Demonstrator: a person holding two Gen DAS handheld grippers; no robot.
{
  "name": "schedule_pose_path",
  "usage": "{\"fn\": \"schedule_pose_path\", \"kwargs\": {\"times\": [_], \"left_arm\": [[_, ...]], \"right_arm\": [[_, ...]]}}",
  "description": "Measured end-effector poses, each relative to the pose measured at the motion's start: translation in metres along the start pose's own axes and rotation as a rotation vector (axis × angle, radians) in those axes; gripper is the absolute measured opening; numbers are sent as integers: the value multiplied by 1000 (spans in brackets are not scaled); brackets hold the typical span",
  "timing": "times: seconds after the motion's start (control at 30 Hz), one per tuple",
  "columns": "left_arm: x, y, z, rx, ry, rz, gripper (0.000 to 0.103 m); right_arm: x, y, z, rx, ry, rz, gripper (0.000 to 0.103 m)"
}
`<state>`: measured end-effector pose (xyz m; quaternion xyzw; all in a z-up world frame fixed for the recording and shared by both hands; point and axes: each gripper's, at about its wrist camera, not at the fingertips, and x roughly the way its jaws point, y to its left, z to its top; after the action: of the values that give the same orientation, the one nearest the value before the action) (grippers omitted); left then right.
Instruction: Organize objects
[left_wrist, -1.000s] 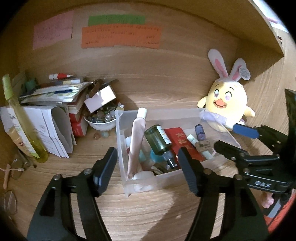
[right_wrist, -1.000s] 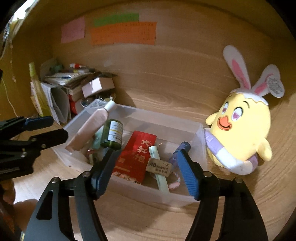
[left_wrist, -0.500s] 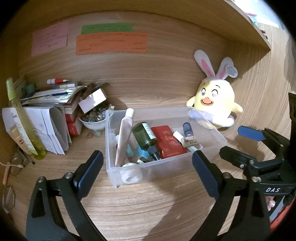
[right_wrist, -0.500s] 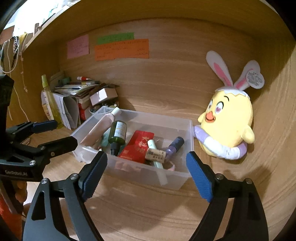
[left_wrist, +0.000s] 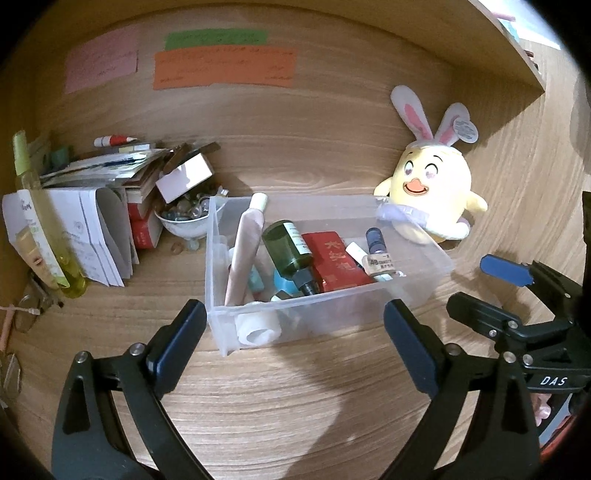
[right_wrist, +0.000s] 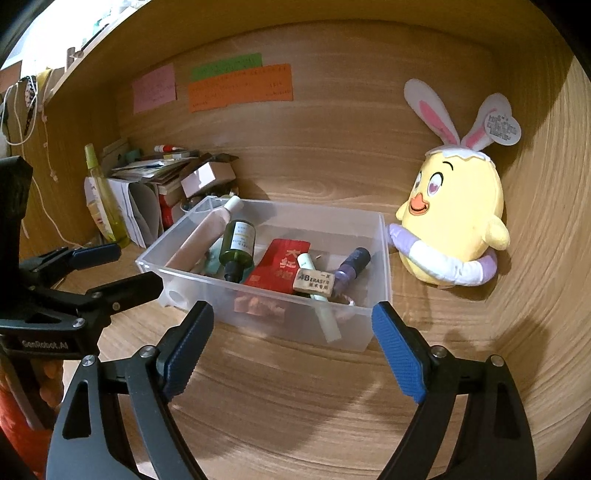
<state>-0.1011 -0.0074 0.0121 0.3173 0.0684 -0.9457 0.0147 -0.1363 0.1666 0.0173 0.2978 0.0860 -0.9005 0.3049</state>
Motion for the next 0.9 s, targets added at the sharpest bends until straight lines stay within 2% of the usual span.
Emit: {"fn": "schedule_pose_path", "kwargs": {"times": [0.9], "left_arm": [[-1, 7, 0, -14, 5, 5, 98]], "right_arm": [[2, 0, 0, 13, 11, 21, 86]]}}
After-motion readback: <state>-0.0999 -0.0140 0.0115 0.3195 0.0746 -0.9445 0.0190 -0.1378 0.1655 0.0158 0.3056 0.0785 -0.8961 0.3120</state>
